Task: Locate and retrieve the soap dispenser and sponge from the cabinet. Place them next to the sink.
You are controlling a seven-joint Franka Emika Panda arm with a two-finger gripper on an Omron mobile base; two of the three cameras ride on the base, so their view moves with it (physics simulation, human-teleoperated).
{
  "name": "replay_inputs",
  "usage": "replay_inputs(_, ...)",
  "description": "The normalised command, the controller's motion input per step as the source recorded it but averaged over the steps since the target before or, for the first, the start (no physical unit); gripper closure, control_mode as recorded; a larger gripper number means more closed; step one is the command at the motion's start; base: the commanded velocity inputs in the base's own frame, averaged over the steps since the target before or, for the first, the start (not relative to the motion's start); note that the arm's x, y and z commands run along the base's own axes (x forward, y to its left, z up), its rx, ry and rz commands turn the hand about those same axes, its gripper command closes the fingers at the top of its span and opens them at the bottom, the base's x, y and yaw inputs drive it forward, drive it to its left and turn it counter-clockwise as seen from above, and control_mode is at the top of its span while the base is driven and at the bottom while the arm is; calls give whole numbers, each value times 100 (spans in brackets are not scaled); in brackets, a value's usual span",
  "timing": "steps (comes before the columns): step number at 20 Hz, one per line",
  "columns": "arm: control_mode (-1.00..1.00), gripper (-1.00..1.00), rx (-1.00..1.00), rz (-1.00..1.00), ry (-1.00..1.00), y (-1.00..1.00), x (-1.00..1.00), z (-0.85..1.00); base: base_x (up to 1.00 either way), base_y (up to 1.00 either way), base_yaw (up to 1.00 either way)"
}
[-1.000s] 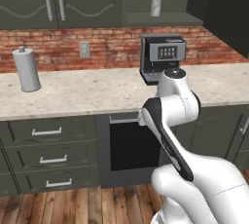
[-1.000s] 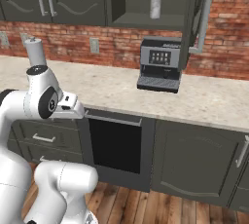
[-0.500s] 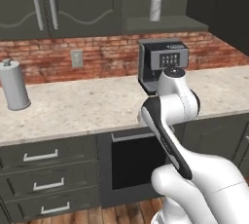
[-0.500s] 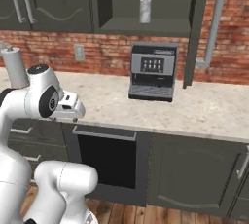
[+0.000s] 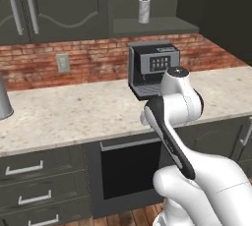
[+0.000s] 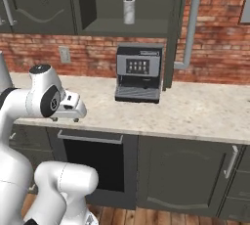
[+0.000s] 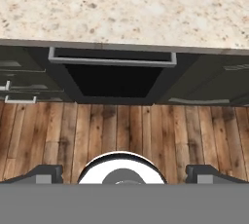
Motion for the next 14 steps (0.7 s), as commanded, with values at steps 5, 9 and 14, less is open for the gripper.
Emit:
replay_inputs(5,100,-100,0,0,0,0,0,0,18,-32,-7)
replay_inputs(9,100,-100,0,0,0,0,0,0,41,0,-6)
replay_inputs(14,100,-100,0,0,0,0,0,0,55,-9,-6)
